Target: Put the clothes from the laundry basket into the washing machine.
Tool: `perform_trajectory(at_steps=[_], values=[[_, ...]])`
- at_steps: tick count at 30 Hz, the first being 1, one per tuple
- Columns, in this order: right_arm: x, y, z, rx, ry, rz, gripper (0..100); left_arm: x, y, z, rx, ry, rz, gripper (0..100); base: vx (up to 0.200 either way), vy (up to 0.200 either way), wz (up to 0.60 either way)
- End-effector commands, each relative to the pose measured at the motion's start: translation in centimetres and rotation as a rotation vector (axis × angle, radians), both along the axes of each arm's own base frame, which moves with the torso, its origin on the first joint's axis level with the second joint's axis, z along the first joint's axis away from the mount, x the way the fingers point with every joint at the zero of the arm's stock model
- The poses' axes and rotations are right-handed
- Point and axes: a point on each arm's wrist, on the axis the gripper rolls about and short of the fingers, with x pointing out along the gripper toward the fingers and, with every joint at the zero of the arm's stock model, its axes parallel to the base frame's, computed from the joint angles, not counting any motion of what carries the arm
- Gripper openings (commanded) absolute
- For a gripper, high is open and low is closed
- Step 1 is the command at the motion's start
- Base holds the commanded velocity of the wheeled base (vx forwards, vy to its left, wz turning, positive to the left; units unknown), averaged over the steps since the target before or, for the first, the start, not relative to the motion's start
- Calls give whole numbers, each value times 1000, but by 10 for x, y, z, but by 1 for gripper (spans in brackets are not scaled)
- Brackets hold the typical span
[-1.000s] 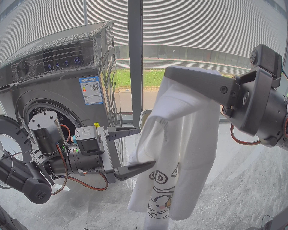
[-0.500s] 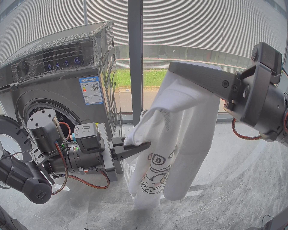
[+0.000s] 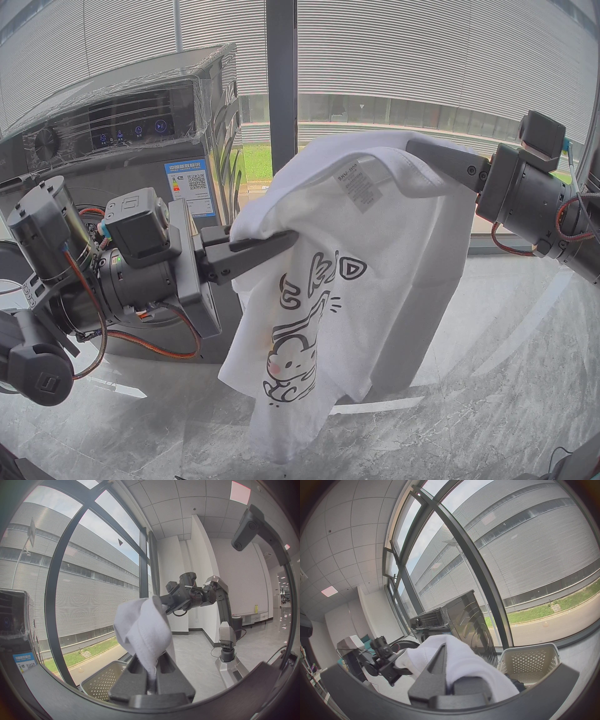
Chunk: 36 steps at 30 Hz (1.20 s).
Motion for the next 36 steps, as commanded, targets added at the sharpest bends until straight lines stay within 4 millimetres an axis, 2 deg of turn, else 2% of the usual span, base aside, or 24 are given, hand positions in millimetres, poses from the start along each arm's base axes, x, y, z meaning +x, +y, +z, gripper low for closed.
perform_trajectory(at_steps=[1, 4, 12, 18, 19, 23, 31, 33, 36], values=[[6, -5, -4, -12, 9, -36, 0, -17, 5, 17, -22, -35, -15, 0, 0, 0, 0], [3, -8, -7, -18, 16, -35, 0, -16, 5, 19, -19, -30, -12, 0, 0, 0, 0], [-16, -22, -19, -31, 37, -25, 0, -12, 2, 47, -61, -82, 16, 0, 0, 0, 0], [-17, -22, -19, -35, 35, -4, 0, -16, -6, 48, -54, -69, -16, 0, 0, 0, 0], [-18, -22, -20, -37, 36, 2, 100, -17, -7, 48, -54, -69, -20, 0, 0, 0, 0], [-24, -24, -24, -51, 46, 28, 100, -15, -11, 48, -54, -67, -25, 0, 0, 0, 0], [-61, -54, -93, -173, 203, 28, 100, -3, -18, 58, -78, -86, 1, 0, 0, 0, 0], [-64, -56, -102, -193, 226, 29, 100, 1, -21, 60, -78, -86, -2, 0, 0, 0, 0], [-63, -56, -106, -203, 236, 30, 100, 2, -23, 65, -83, -93, -4, 0, 0, 0, 0]])
